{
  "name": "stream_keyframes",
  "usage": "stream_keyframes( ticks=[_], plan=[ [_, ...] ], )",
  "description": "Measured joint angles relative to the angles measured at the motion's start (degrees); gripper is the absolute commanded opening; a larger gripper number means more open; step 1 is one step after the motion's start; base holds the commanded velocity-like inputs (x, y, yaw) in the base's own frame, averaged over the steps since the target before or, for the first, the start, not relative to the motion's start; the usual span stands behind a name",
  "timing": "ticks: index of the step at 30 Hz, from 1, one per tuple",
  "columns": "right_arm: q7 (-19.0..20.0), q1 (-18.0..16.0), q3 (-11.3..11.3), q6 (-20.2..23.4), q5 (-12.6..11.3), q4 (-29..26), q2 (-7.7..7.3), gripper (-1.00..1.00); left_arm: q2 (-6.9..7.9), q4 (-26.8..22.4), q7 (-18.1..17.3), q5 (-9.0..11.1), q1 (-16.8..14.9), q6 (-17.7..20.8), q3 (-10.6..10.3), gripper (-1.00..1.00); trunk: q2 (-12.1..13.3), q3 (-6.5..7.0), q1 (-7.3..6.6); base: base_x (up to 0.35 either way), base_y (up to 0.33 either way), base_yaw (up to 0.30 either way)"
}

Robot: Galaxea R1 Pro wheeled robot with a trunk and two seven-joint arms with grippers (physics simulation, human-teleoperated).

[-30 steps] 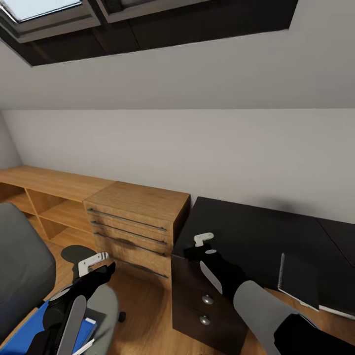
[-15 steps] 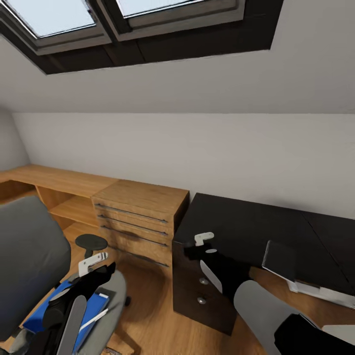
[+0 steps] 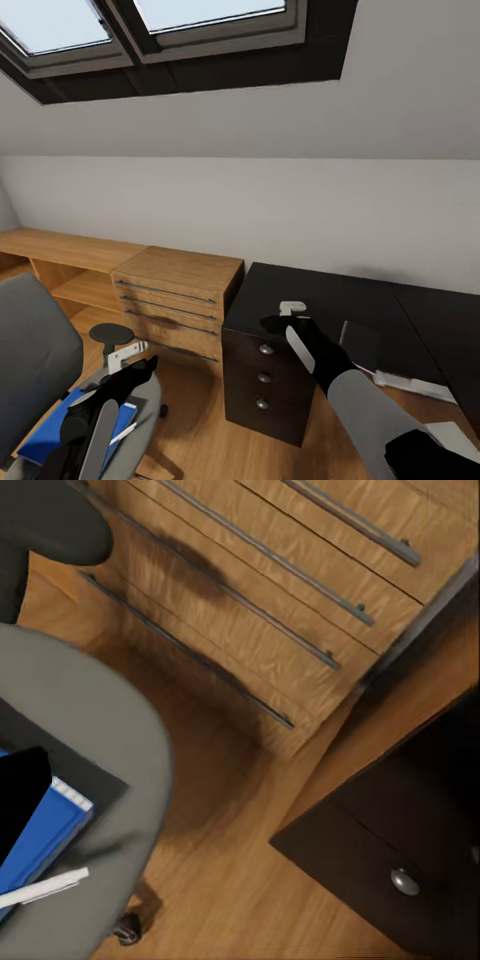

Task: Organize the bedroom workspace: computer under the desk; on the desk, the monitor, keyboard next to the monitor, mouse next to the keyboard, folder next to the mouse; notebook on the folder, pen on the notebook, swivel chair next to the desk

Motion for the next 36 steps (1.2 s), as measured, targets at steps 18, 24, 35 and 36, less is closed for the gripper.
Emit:
stream_keyframes(
  ticks=[18,24,35,36],
  plan=[
    [-0.1,0.0,-20.1,9.5,0.2,-3.5,-7.33,-1.0,-0.05,14.0,1.9,-0.1,0.0,-0.2,-8.9,1.0,7.2,3.23,-3.95,0.0,0.0,-0.297],
    [0.3,0.3,-20.3,11.7,0.2,-3.3,-10.46,-1.0,-0.08,17.5,1.6,0.0,0.1,-3.5,-10.7,1.0,9.6,4.31,-5.27,0.0,0.0,-0.298],
    [10.0,2.6,-20.0,12.3,2.5,-2.9,-17.66,-1.0,0.5,33.6,1.4,-0.1,2.9,-27.9,-20.6,1.0,11.3,5.03,-6.16,0.0,0.0,-0.298],
    [10.5,2.6,-20.0,12.3,2.9,-2.9,-17.73,-1.0,0.59,33.9,1.3,-0.1,3.0,-28.2,-20.8,1.0,11.3,5.03,-6.16,0.0,0.0,-0.298]
  ],
)
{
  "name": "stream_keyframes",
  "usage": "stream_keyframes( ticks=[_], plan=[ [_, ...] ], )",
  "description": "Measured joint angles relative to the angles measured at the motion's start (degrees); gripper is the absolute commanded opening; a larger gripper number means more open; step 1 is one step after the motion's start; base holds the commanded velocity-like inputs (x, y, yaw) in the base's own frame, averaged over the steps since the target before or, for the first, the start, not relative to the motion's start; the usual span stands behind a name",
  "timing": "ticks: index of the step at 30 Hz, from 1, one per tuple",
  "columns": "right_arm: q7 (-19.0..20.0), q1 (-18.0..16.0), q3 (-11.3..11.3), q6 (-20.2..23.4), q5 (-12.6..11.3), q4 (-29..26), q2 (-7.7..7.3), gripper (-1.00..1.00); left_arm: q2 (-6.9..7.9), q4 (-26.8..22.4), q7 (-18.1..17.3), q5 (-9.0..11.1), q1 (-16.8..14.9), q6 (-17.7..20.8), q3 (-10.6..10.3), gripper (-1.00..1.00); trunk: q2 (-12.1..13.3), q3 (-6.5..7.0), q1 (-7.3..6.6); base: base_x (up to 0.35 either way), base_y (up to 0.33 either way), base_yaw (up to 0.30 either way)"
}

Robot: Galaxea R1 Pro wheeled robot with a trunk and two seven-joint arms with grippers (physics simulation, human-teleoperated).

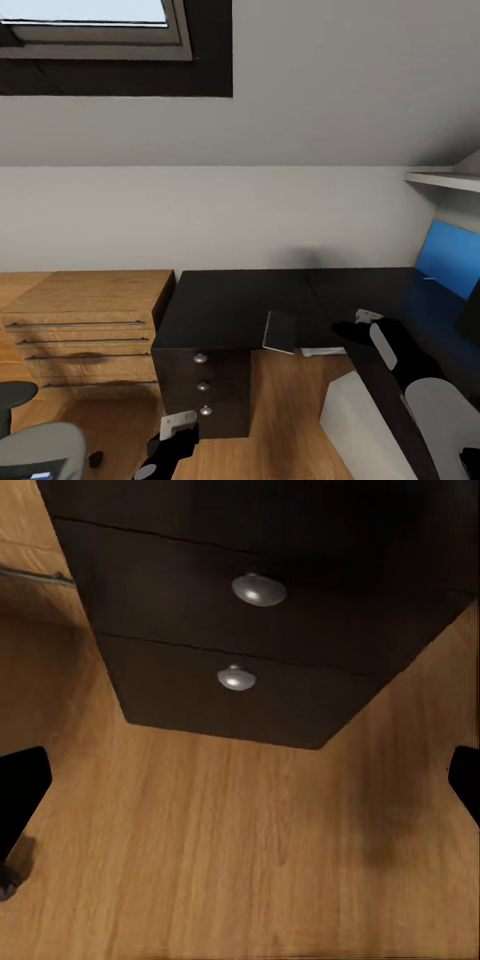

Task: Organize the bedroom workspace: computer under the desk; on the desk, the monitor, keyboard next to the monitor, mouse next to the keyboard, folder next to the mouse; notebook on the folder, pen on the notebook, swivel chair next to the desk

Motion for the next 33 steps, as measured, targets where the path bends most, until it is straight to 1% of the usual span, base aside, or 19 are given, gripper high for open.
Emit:
stream_keyframes(
  ticks=[2,4,5,6,7,8,9,10,15,16,19,22,24,25,27,33],
  plan=[
    [1.4,0.0,0.0,0.0,0.9,0.0,-0.43,-1.0,0.44,0.6,-0.1,0.0,0.1,-0.6,-0.4,1.0,0.0,0.0,0.0,0.0,0.0,-0.298],
    [3.3,0.0,0.0,0.0,1.6,0.0,-1.65,-1.0,1.05,1.1,-0.2,0.1,0.1,-1.0,-0.6,1.0,0.0,0.0,0.0,0.0,0.0,-0.298],
    [3.8,0.0,0.0,0.0,1.7,0.1,-2.01,-1.0,1.17,1.2,-0.2,0.1,0.1,-1.0,-0.6,1.0,0.0,0.0,0.0,0.0,0.0,-0.298],
    [4.7,0.0,0.0,0.0,1.9,0.1,-2.74,-1.0,1.46,1.3,-0.3,0.1,0.1,-1.1,-0.7,1.0,0.0,0.0,0.0,0.0,0.0,-0.298],
    [5.8,0.0,0.0,0.1,2.1,0.1,-3.77,-1.0,2.06,1.4,-0.3,0.1,0.1,-1.2,-0.7,1.0,0.0,0.0,0.0,0.0,0.0,-0.298],
    [6.7,0.0,0.0,0.1,2.1,0.1,-4.47,-1.0,2.74,1.4,-0.4,0.1,0.1,-1.3,-0.7,1.0,0.0,0.0,0.0,0.0,0.0,-0.298],
    [6.9,0.0,0.1,0.1,2.1,0.1,-4.72,-1.0,3.09,1.4,-0.4,0.2,0.1,-1.4,-0.8,1.0,0.0,0.0,0.0,0.0,0.0,-0.298],
    [6.6,0.1,0.4,0.1,2.7,0.4,-4.82,-1.0,3.56,1.4,-0.4,0.2,0.2,-1.9,-0.8,1.0,0.0,0.0,0.0,0.0,0.0,-0.298],
    [6.4,0.1,2.7,0.2,5.9,1.2,-4.7,-1.0,3.95,1.4,-0.6,0.4,0.2,-2.6,-0.8,1.0,0.0,0.0,0.0,0.0,0.0,-0.296],
    [6.4,0.1,2.9,0.2,6.1,1.4,-4.66,-1.0,3.96,1.4,-0.7,0.4,0.2,-2.7,-0.8,1.0,0.0,0.0,0.0,0.0,0.0,-0.254],
    [6.7,0.1,4.5,0.2,6.6,2.0,-4.41,-1.0,3.99,1.4,-1.0,0.3,0.2,-2.7,-0.8,1.0,0.0,-0.08,0.0,0.0,0.0,-0.169],
    [6.7,0.1,6.9,0.1,6.9,2.2,-3.91,-1.0,3.99,1.4,-1.1,0.3,0.2,-2.7,-0.8,1.0,0.0,-0.12,0.0,0.0,0.0,-0.051],
    [6.6,0.1,10.6,-0.2,7.4,2.3,-3.31,-1.0,4.01,1.4,-1.1,0.3,0.2,-2.7,-0.8,1.0,0.0,-0.13,0.0,0.0,0.0,-0.011],
    [6.6,0.1,11.7,-0.6,7.6,2.4,-3.17,-1.0,4.0,1.4,-1.1,0.3,0.2,-2.7,-0.8,1.0,0.0,-0.13,0.0,0.0,0.0,-0.007],
    [6.6,0.1,13.0,-1.7,7.8,2.7,-2.96,-1.0,4.01,1.4,-1.1,0.3,0.2,-2.7,-0.8,1.0,0.0,-0.14,0.0,0.0,0.0,-0.003],
    [6.5,0.1,14.1,-2.8,8.0,3.5,-2.35,-1.0,4.06,1.4,-1.1,0.2,0.2,-2.7,-0.7,1.0,0.0,-0.14,0.0,0.016,0.0,-0.001]
  ],
)
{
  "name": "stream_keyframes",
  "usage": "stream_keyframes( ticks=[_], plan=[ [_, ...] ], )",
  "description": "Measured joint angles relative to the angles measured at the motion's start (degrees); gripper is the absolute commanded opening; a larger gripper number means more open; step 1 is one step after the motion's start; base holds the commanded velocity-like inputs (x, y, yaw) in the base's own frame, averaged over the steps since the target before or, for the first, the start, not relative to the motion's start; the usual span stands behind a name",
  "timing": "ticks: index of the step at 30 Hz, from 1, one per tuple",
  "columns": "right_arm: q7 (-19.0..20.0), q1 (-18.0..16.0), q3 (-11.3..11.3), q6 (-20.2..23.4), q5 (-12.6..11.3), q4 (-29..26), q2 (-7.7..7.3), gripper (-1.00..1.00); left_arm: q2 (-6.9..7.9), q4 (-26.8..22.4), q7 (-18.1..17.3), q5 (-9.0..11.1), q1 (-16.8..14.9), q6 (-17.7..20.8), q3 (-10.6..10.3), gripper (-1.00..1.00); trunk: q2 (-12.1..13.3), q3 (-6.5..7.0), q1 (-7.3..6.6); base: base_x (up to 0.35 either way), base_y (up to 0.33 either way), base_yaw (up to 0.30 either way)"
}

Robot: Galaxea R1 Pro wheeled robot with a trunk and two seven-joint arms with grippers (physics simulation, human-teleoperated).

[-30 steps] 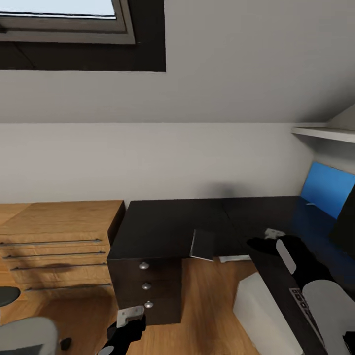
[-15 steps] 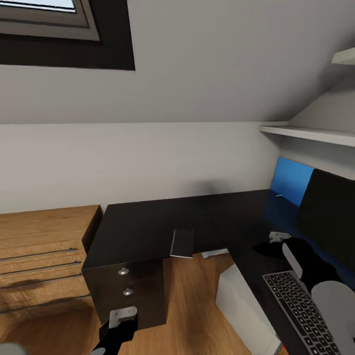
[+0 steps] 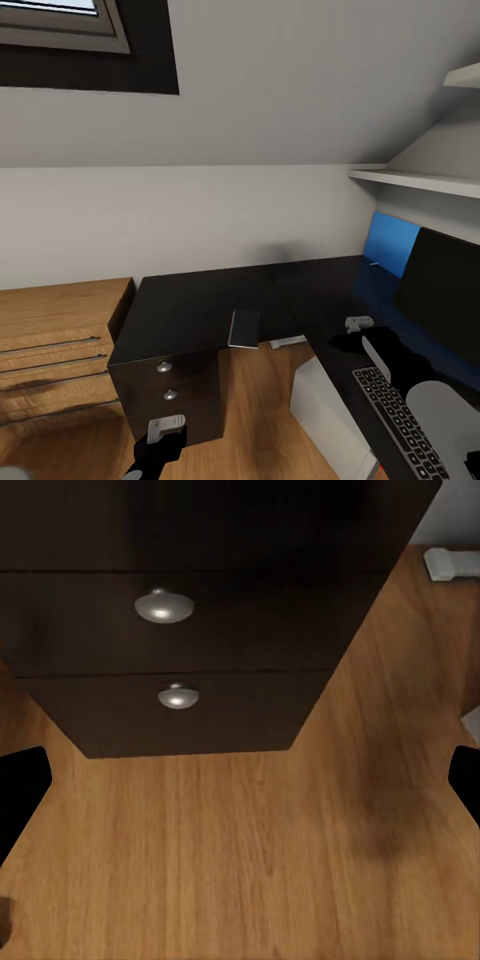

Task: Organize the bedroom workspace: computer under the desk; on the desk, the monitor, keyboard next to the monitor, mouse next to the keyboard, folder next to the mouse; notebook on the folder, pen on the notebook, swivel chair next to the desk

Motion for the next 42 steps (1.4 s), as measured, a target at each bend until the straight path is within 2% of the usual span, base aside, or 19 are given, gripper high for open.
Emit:
stream_keyframes(
  ticks=[5,8,12,20,40,42],
  plan=[
    [-0.2,0.0,0.0,-3.0,0.1,2.7,0.06,-1.0,-0.03,0.0,0.0,0.0,0.0,0.0,0.0,1.0,0.0,0.0,-0.02,0.213,0.0,0.0],
    [-0.3,-0.1,0.0,-4.8,0.1,8.0,0.07,-1.0,-0.03,0.0,0.0,0.1,0.0,0.1,0.0,1.0,0.0,0.0,0.0,0.074,0.0,0.0],
    [-0.7,-0.1,-0.1,-7.0,0.1,9.6,-0.01,-1.0,-0.01,0.0,0.0,0.1,0.0,0.1,0.0,1.0,0.0,0.0,0.0,0.013,0.0,0.0],
    [-7.7,-0.3,-0.1,-12.6,-0.2,13.8,-0.04,-1.0,-0.04,0.0,0.0,0.1,0.0,0.1,0.0,1.0,0.0,0.0,0.0,0.001,0.0,0.0],
    [-8.3,-0.3,-0.1,-13.0,-0.1,14.0,-0.06,-1.0,0.02,-0.4,0.1,0.0,0.0,0.5,0.1,1.0,0.0,0.0,0.0,0.041,-0.012,0.0],
    [-8.1,-0.3,0.3,-14.4,1.1,14.0,-0.19,-1.0,0.02,-0.4,0.1,0.0,0.0,0.5,0.1,1.0,0.0,0.0,0.0,0.0,0.0,0.0]
  ],
)
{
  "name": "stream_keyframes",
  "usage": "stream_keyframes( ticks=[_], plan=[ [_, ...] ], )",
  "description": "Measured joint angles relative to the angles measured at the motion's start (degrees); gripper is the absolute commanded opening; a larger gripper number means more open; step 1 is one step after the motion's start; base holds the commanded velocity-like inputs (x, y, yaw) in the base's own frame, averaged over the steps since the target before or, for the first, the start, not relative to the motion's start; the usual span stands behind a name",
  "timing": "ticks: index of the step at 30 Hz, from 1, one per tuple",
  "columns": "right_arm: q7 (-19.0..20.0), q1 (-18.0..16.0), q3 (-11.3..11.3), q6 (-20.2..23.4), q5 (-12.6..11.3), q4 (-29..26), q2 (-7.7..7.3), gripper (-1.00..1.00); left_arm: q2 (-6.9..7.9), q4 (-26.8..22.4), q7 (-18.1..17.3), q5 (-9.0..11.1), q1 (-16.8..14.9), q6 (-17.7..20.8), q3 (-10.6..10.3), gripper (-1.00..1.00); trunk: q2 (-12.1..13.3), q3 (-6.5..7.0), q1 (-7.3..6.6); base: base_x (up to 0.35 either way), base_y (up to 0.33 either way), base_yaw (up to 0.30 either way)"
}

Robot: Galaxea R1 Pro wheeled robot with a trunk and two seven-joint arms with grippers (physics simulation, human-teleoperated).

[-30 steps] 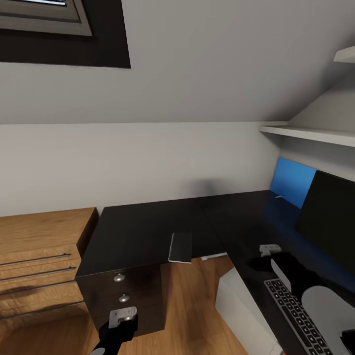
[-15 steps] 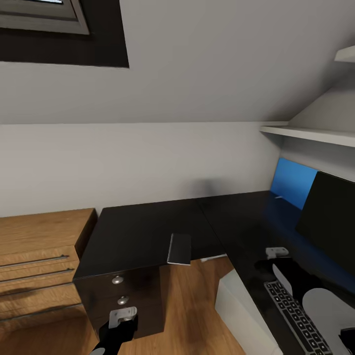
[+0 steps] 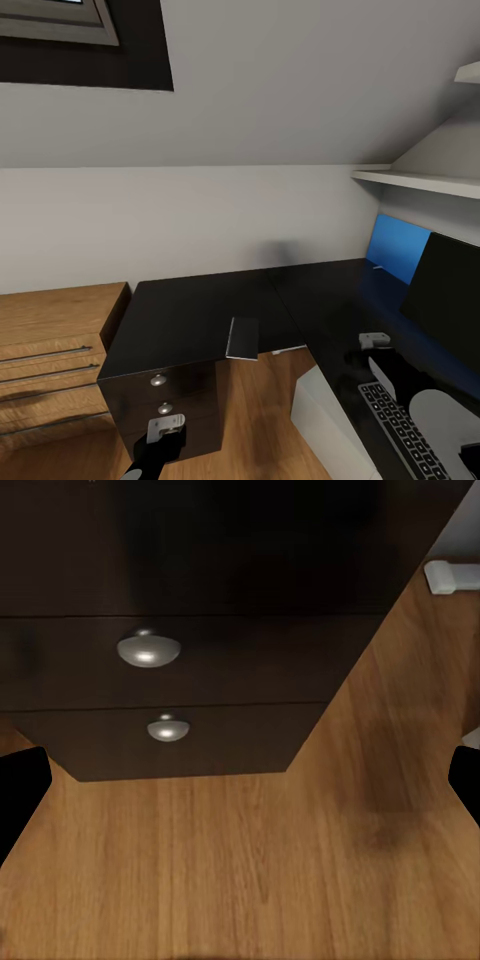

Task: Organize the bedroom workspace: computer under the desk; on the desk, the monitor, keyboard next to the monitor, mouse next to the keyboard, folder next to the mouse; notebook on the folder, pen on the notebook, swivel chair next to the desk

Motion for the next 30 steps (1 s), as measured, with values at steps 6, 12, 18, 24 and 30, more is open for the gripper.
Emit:
stream_keyframes(
  ticks=[6,12,18,24,30],
  plan=[
    [5.8,0.0,3.2,-13.5,11.4,5.6,-0.26,-1.0,0.0,0.0,0.1,-0.1,0.0,-0.1,0.0,1.0,0.0,0.0,0.0,0.0,0.0,0.0],
    [11.3,0.0,3.4,-20.5,13.4,9.6,-1.54,-1.0,0.0,0.0,0.0,-0.1,0.0,-0.1,-0.1,1.0,0.0,0.0,0.0,0.0,0.0,0.0],
    [14.5,0.0,3.5,-21.0,13.5,9.9,-2.11,-1.0,0.0,-0.1,0.0,0.1,0.0,0.0,-0.1,1.0,0.0,0.0,0.0,0.0,0.0,0.0],
    [15.3,0.0,3.5,-21.1,13.5,9.9,-2.7,-1.0,-0.04,-0.3,0.0,0.1,0.0,0.1,-0.1,1.0,0.0,0.0,0.0,0.0,0.0,0.0],
    [15.3,0.0,3.5,-21.1,13.5,9.9,-2.71,-1.0,-0.08,-0.3,0.0,0.1,0.0,0.1,-0.2,1.0,-2.4,-1.08,1.31,0.0,0.0,0.0]
  ],
)
